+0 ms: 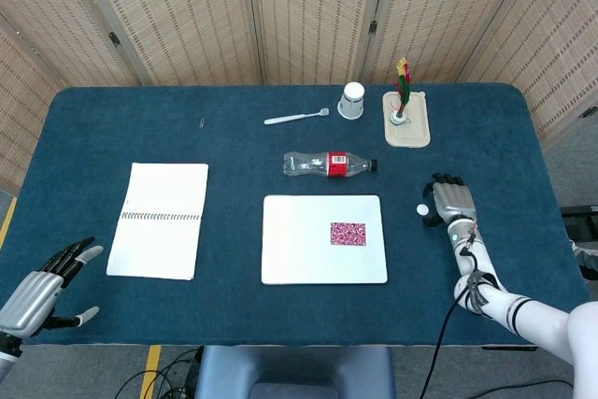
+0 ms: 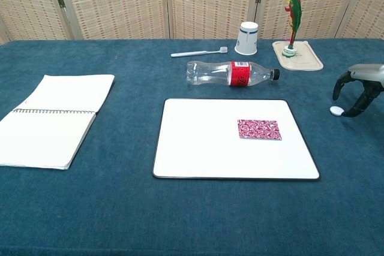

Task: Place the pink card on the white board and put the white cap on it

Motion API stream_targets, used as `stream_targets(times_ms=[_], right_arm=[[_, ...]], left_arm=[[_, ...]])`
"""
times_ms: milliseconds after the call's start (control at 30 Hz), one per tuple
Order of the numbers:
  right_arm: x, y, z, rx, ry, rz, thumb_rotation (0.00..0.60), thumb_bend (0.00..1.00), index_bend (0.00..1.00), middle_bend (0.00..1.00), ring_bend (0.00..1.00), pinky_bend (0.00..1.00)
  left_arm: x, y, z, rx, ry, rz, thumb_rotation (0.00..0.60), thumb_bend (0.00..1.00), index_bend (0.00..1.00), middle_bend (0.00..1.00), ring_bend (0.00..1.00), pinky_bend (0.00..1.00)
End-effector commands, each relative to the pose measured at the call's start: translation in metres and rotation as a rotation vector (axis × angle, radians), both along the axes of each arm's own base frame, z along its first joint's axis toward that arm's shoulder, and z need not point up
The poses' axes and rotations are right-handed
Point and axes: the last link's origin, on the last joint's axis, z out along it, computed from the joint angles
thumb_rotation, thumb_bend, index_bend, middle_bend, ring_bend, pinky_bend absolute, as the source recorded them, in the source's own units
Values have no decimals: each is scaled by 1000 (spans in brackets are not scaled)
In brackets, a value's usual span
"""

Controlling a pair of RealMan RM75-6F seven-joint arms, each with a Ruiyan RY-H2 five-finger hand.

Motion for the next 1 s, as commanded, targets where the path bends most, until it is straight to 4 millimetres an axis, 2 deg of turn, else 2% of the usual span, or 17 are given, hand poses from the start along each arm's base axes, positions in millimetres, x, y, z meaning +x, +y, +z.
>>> stream_targets(times_ms=[33, 467, 1000], right_arm=[[2, -1, -2, 5, 2, 7, 600, 195, 366, 79, 0, 0], [4, 3, -6, 3, 26, 20, 600, 205, 404, 86, 0, 0], [0, -1, -11, 7, 43, 8, 600, 211, 424, 90, 0, 0]], left_arm=[[0, 0, -1, -2, 2, 0, 600, 254, 105, 18, 3, 150], [-1, 0, 1, 1, 2, 7, 600, 255, 106, 18, 3, 150], [-3, 2, 0, -2, 10, 18, 600, 254, 105, 18, 3, 150]])
